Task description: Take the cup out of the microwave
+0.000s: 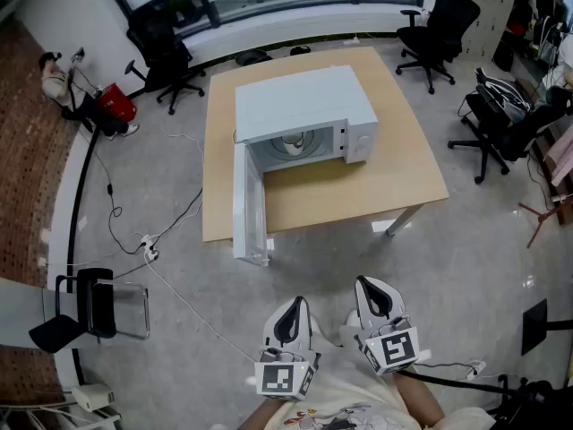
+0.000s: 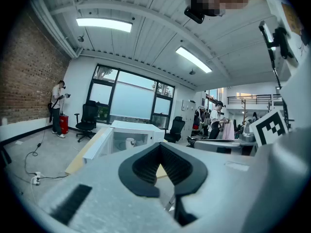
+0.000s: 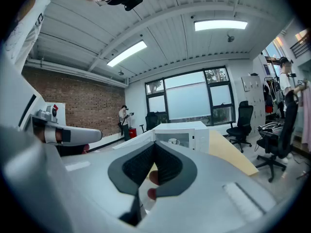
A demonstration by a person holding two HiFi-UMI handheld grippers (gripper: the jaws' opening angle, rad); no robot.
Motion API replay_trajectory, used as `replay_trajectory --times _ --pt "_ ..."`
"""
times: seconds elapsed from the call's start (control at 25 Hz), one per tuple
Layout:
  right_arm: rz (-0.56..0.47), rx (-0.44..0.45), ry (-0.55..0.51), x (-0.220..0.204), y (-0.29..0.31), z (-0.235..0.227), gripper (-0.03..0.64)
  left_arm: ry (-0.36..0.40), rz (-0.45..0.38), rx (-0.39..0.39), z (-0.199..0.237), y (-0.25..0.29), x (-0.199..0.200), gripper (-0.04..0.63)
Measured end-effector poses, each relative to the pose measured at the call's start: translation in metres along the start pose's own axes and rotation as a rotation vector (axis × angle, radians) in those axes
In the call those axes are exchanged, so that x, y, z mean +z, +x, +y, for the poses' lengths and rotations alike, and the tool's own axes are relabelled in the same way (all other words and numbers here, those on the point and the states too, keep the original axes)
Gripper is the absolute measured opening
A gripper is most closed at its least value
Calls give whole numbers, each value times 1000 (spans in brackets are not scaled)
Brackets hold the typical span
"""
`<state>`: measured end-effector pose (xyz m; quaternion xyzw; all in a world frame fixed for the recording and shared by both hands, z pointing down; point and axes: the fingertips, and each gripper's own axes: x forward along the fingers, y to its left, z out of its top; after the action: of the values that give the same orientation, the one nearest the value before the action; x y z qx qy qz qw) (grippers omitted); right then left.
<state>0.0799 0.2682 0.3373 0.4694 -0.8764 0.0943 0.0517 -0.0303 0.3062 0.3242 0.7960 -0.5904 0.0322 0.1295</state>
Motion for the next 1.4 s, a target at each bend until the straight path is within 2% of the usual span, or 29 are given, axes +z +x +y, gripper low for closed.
replay_trajectory --times 0.32,0.52,0.76,0.92,1.08,1.4 --pt "13 9 -11 -7 -11 -13 5 6 13 14 -19 -1 -7 3" --pt "-8 64 54 -2 -18 -26 5 22 18 43 -31 -1 -8 3" --pt "-18 93 -23 -3 -15 -40 6 17 9 110 -31 0 -18 3" --pt "-6 97 -11 0 -7 -46 6 15 22 104 -31 11 -16 3" --pt "2 89 -18 0 27 -54 6 12 18 85 -13 45 -10 3" --pt "0 30 -6 12 120 -75 6 39 26 22 49 128 15 4"
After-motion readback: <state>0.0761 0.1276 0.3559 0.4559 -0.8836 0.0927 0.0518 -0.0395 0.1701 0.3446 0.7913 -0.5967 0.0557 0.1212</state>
